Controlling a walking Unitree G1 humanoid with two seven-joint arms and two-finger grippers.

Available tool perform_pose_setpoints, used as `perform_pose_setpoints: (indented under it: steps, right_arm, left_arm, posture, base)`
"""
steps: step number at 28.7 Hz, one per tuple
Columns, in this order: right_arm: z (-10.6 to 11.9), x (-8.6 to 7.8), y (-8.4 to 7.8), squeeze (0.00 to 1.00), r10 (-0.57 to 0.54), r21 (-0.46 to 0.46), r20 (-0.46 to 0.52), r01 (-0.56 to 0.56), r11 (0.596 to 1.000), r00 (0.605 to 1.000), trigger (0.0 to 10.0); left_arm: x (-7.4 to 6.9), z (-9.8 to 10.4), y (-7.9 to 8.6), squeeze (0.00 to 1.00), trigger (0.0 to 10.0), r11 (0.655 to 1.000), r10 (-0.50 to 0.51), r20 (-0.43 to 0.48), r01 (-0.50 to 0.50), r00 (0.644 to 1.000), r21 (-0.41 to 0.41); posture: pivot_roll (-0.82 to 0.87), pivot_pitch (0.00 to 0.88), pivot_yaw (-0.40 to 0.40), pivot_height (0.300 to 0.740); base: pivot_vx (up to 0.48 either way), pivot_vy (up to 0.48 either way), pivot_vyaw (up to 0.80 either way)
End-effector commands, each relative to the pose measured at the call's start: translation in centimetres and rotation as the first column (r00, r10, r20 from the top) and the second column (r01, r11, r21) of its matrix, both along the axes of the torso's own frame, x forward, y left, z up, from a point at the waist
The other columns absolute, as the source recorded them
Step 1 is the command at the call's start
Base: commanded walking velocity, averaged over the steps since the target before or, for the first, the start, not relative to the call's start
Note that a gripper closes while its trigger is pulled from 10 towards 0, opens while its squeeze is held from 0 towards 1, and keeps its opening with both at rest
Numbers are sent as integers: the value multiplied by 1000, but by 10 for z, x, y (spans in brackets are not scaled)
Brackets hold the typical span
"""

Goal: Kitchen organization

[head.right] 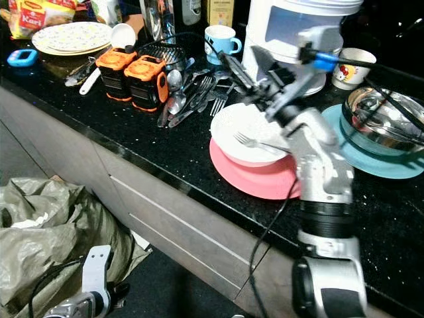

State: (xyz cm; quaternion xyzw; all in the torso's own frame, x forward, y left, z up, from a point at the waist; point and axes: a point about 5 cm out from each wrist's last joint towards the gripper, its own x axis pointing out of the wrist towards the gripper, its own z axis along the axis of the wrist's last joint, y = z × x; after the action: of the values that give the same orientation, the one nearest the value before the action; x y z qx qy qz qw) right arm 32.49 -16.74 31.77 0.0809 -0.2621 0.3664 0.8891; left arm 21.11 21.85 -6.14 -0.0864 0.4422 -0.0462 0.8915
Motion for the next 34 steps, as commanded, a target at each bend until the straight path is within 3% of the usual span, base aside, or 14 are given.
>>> perform_pose_setpoints:
  steps: [1,4,7,8,13,18,26,34]
  right_arm:
    - [2,-12,-6,0,80,-37,22,-80,996,997,10000]
    - [0,-16,-9,0,107,-69,23,-105,992,994,10000]
    - [-22,-30,-25,0,149,-292,-51,-157,944,988,10000]
    - [-22,-30,-25,0,149,-292,-51,-157,944,988,10000]
    - [-40,-42,-42,0,101,-504,-168,-174,846,981,10000]
    - [-33,-52,-47,0,49,-651,-162,-144,745,986,10000]
    - [-33,-41,-44,0,-102,-786,-72,7,618,992,10000]
    - [-40,-35,-43,0,-156,-829,-59,39,558,986,10000]
  left_arm:
    - [-8,-4,1,0,10000,1000,-11,-32,11,999,2]
    - [-8,-4,1,0,10000,1000,-13,-32,13,999,2]
    - [-7,-4,0,0,10000,1000,-21,-32,22,999,2]
    - [-7,-4,0,0,10000,1000,-21,-32,22,999,2]
    - [-7,-4,0,0,10000,1000,-31,-34,31,999,4]
    - [-9,-5,-1,0,10000,999,-38,-40,39,998,6]
    - [-8,-5,-2,0,10000,999,-45,-40,45,998,7]
    - [-8,-5,-1,0,10000,999,-42,-39,42,998,6]
  posture:
    - [48,97,-19,740]
    - [48,97,-19,740]
    - [47,96,-17,740]
    - [47,96,-17,740]
    - [38,89,-14,740]
    - [27,64,-13,740]
    - [26,60,-10,740]
    - [26,67,-11,740]
  base:
    - [0,0,0]
    - [0,0,0]
    - [0,0,0]
    - [0,0,0]
    - [0,0,0]
    - [0,0,0]
    - [0,0,0]
    - [0,0,0]
